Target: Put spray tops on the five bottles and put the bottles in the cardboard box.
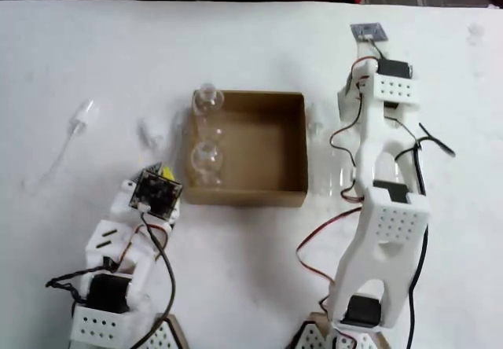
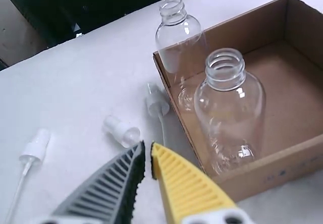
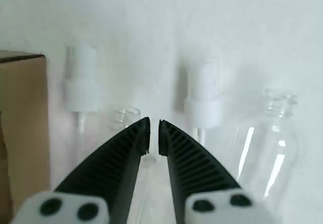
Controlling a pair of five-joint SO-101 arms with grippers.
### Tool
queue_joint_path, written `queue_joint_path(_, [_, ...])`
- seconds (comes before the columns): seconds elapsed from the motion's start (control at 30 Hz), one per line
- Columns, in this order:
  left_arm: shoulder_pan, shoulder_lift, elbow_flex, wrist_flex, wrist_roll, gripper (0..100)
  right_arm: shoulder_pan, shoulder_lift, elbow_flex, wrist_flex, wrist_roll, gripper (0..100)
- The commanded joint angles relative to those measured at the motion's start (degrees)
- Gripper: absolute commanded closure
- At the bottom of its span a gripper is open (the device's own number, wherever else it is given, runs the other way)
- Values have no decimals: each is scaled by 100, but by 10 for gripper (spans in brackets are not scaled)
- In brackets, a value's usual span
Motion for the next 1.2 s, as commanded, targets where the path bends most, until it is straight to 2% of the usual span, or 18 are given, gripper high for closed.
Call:
queue_joint_path(0.0, [40, -48, -18, 18, -70, 972, -136, -541, -211, -207, 35, 977])
queue_joint_path(0.1, [40, -48, -18, 18, -70, 972, -295, -532, -211, -321, 53, 961])
queue_joint_path(0.27, [40, -48, -18, 18, -70, 972, -514, -303, -211, -312, 53, 856])
queue_joint_path(0.43, [40, -48, -18, 18, -70, 972, -488, 136, -519, -242, 70, 858])
queue_joint_path(1.03, [40, -48, -18, 18, -70, 972, -435, 2035, -3042, 1578, 79, 862])
queue_joint_path(1.17, [40, -48, -18, 18, -70, 972, -444, 2185, -3604, 1921, 88, 952])
